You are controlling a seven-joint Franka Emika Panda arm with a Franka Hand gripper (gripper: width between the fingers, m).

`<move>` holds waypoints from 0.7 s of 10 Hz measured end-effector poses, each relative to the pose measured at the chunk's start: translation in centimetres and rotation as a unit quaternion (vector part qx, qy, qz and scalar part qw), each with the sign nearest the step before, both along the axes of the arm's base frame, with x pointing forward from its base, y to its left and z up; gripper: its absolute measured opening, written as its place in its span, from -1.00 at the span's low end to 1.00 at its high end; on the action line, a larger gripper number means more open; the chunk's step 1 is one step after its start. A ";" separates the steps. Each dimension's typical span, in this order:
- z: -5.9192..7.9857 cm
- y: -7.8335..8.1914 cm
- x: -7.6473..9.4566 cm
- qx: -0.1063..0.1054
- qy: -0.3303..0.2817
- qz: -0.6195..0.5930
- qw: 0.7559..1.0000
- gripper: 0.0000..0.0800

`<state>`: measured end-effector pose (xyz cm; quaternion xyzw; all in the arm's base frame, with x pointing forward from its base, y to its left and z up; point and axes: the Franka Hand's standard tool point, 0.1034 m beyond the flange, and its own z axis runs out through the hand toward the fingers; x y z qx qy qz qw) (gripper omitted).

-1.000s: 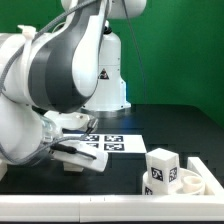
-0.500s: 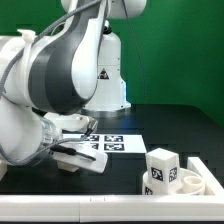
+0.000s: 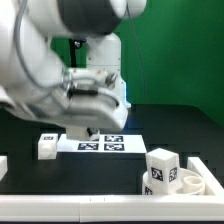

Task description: Assemble stool

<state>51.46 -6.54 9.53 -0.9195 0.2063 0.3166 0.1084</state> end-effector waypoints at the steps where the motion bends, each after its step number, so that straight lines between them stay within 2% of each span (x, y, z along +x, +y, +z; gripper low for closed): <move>1: -0.4 0.0 -0.4 -0.010 -0.020 -0.004 1.000 -0.17; 2: -0.6 -0.1 0.3 -0.027 -0.057 -0.006 0.998 -0.17; 3: -0.3 0.3 0.7 -0.043 -0.094 -0.004 0.995 -0.17; 4: 0.9 1.6 1.5 -0.067 -0.120 0.004 0.990 -0.17; 6: 4.5 5.9 4.7 -0.090 -0.206 0.029 0.974 -0.17; 7: 5.5 7.8 5.5 -0.109 -0.220 0.048 0.968 -0.17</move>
Offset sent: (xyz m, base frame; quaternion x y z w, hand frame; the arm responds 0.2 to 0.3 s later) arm 0.0116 0.0303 0.0292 -0.1175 0.1621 -0.0306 0.9793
